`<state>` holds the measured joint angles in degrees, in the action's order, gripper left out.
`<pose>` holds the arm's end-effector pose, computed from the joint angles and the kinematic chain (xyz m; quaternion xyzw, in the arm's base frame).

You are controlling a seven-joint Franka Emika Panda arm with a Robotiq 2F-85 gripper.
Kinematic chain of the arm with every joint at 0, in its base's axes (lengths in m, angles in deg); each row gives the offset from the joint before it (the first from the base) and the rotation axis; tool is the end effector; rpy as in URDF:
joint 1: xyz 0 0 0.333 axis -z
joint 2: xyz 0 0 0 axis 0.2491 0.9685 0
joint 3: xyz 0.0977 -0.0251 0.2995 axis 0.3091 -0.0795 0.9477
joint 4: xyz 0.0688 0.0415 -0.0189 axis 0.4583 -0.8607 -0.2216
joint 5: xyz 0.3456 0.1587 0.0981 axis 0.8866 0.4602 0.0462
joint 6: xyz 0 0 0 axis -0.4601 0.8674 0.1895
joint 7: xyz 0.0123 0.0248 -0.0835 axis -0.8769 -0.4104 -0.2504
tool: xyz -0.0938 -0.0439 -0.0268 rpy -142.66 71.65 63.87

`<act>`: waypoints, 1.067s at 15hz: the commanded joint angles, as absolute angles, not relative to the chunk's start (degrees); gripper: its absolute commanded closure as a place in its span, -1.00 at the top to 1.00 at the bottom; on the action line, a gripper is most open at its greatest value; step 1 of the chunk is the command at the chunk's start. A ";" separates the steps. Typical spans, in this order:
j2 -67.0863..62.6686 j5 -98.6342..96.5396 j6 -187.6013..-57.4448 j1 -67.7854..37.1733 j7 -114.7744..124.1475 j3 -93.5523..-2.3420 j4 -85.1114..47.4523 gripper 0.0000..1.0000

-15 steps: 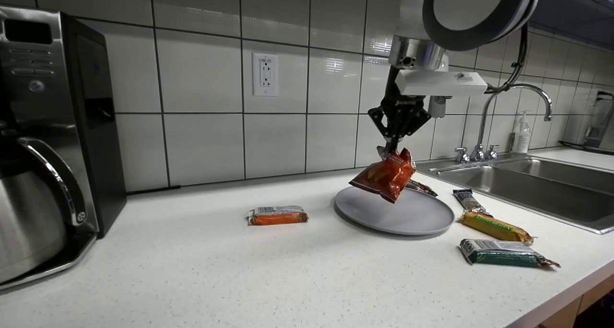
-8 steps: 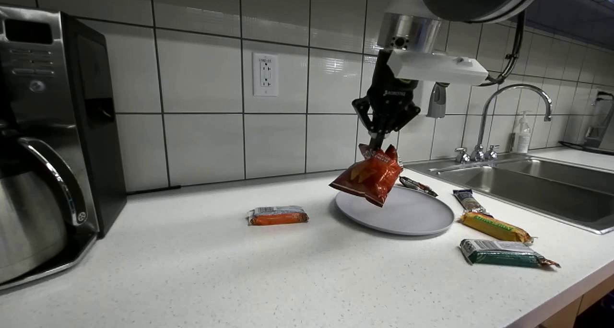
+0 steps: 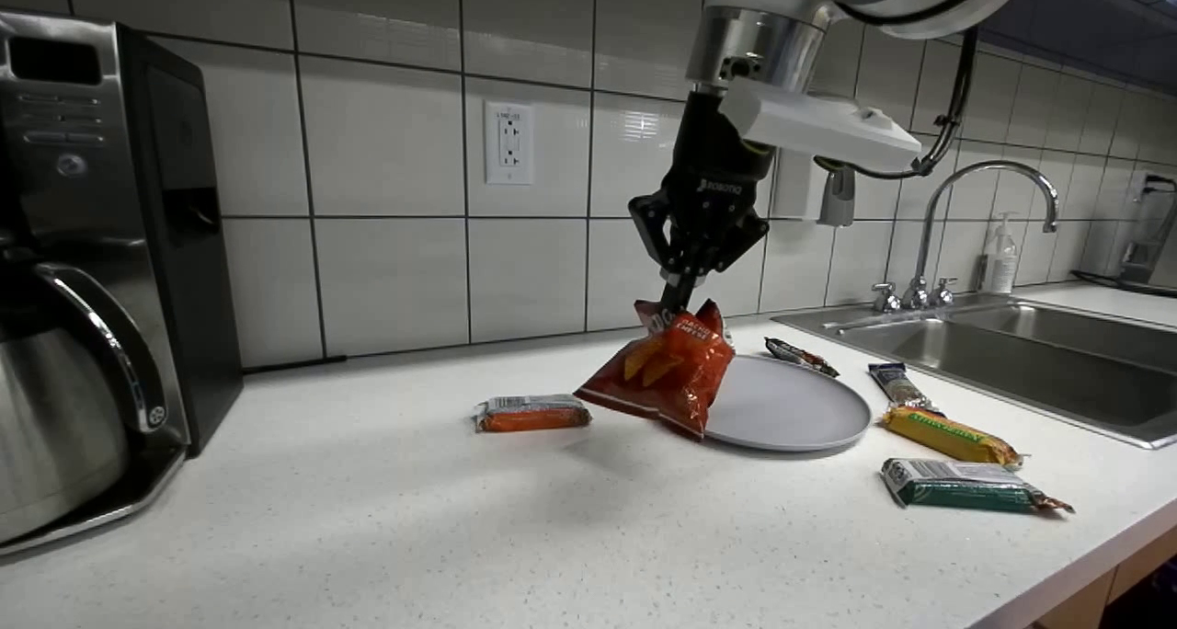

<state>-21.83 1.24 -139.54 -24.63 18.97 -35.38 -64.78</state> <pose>0.4810 0.1643 0.3607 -0.9898 -0.0044 -0.1370 0.0388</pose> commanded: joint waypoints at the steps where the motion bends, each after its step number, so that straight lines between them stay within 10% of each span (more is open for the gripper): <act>1: -21.64 6.22 -138.75 -25.92 13.44 -33.85 -64.88 -1.00; 16: -13.36 9.63 -138.84 -27.39 7.38 -31.77 -64.27 -1.00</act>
<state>-14.20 8.67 -139.58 -27.63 9.33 -32.40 -65.00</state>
